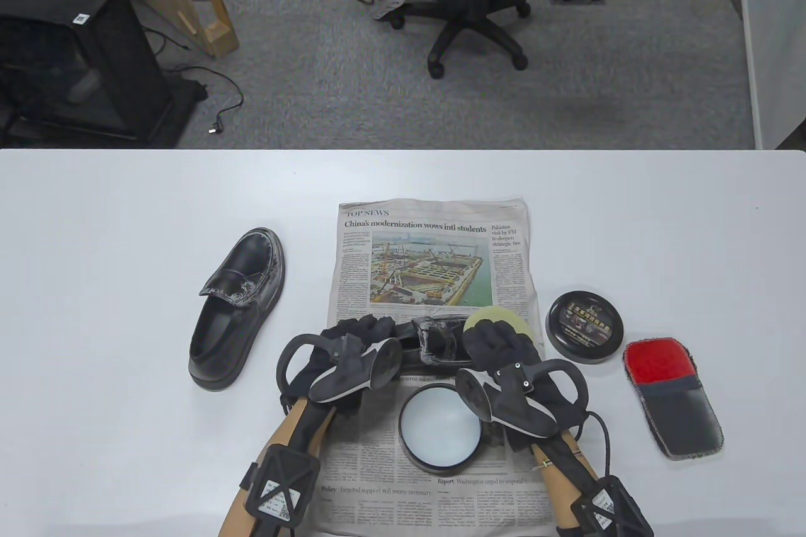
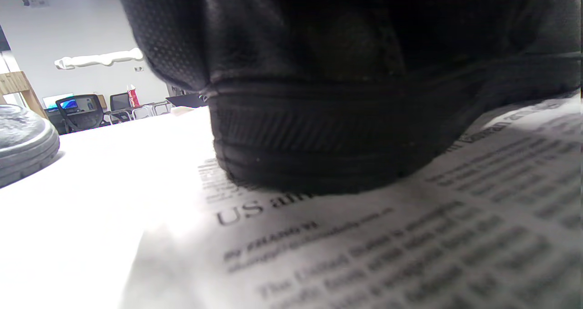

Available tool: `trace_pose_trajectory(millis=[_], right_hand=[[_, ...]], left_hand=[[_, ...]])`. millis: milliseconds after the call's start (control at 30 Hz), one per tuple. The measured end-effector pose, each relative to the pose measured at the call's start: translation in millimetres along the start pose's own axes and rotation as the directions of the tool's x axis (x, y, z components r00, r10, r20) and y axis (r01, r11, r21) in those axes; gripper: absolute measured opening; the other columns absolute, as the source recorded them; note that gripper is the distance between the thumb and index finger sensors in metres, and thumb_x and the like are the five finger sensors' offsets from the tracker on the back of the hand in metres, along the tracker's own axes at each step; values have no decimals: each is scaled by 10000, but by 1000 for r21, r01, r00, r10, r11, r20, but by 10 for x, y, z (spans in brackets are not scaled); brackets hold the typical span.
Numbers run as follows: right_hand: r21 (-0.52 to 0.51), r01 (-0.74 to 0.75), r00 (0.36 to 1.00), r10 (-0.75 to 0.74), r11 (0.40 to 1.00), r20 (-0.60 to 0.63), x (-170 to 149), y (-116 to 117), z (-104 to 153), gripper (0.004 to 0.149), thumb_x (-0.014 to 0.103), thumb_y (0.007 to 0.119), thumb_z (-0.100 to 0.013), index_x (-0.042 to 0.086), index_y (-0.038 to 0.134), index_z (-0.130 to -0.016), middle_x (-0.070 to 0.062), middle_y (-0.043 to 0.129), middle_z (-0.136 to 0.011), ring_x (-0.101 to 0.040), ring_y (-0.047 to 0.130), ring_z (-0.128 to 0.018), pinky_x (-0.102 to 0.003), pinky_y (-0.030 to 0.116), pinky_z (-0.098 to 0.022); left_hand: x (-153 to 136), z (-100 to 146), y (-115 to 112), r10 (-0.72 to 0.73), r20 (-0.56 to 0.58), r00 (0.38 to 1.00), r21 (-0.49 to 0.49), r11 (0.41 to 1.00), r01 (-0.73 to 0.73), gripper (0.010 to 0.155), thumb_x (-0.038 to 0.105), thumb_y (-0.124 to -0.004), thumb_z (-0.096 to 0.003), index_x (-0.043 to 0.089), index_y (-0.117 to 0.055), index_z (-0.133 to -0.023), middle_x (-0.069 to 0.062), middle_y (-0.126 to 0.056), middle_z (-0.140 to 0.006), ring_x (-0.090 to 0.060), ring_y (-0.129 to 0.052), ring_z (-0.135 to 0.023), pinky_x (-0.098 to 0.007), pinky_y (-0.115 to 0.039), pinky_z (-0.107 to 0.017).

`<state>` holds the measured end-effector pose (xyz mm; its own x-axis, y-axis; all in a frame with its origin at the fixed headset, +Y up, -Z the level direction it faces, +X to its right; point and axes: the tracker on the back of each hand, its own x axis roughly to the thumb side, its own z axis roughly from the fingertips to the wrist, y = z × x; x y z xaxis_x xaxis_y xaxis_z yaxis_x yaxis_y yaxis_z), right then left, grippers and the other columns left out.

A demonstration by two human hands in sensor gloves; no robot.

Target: Dip and apply leather care cream with polishing sponge on shoes

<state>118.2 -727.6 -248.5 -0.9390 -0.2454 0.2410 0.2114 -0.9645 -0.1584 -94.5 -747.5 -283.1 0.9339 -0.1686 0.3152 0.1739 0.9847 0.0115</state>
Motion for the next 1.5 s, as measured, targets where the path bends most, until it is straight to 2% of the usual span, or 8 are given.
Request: trace_pose_trajectory(millis=[333,567,733,933,1100,1200,1333,1500], right_hand=[[134,-63,990,78,989,-117,-193,97,-91,490,257,676,-593,243,528,-1059,-63,666,-1074,-293,831,-927,-370,801,-636],[190,-24,998,35,981,-55,-357,-96,178,493,269,684,-590,224,548,-1062,-73,702,-1060,-287,868,-899,-354,824,-616],[147,11,992,8,989,-127,-565,-226,481,495,280,695,-592,188,579,-1065,-94,752,-1032,-288,913,-852,-353,844,-580],[359,-118,958,202,926,-204,-703,93,540,501,293,707,-587,166,602,-1060,-103,781,-1011,-287,937,-820,-355,850,-560],[458,-48,977,138,888,-164,-655,223,547,531,442,675,-572,177,675,-1032,-97,814,-995,-298,955,-805,-375,862,-543],[456,-17,977,113,890,-182,-678,230,531,551,484,619,-580,168,684,-1027,-109,815,-990,-312,952,-800,-385,857,-539],[422,43,978,48,906,-204,-745,207,575,558,482,599,-589,170,665,-1047,-117,816,-1001,-325,944,-809,-404,844,-550],[308,60,981,2,949,-196,-739,83,621,594,488,585,-594,170,570,-1096,-118,724,-1072,-366,848,-902,-454,776,-618]], left_hand=[[10,7,8,-26,-14,1000,-4,1000,26,806,689,-761,-339,332,-657,-1055,-17,-865,-1042,-250,-887,-876,-427,-806,-621],[8,8,7,-26,-16,1000,-5,1000,26,816,690,-761,-338,330,-652,-1062,-21,-866,-1043,-251,-886,-877,-429,-806,-619],[4,11,2,-19,-15,1000,-2,1000,19,829,688,-763,-341,320,-640,-1074,-28,-861,-1050,-261,-882,-884,-433,-803,-624],[-8,17,-3,-6,-3,1000,-2,1000,6,839,684,-760,-355,304,-626,-1091,-37,-849,-1065,-274,-873,-897,-443,-797,-632],[-29,32,3,32,22,999,-10,999,-32,849,664,-761,-384,306,-562,-1128,-41,-798,-1116,-301,-854,-931,-469,-784,-654],[-85,80,32,103,100,990,-3,995,-104,817,614,-758,-428,413,-410,-1140,-48,-561,-1253,-313,-758,-1036,-505,-729,-725],[-182,142,93,231,150,961,11,972,-235,607,574,-788,-436,448,-681,-1020,-14,-601,-1242,-317,-733,-1065,-546,-712,-742],[-222,110,118,71,60,996,-117,991,-64,625,593,-789,-433,419,-697,-1026,-68,-631,-1227,-322,-802,-1019,-433,-848,-677]])
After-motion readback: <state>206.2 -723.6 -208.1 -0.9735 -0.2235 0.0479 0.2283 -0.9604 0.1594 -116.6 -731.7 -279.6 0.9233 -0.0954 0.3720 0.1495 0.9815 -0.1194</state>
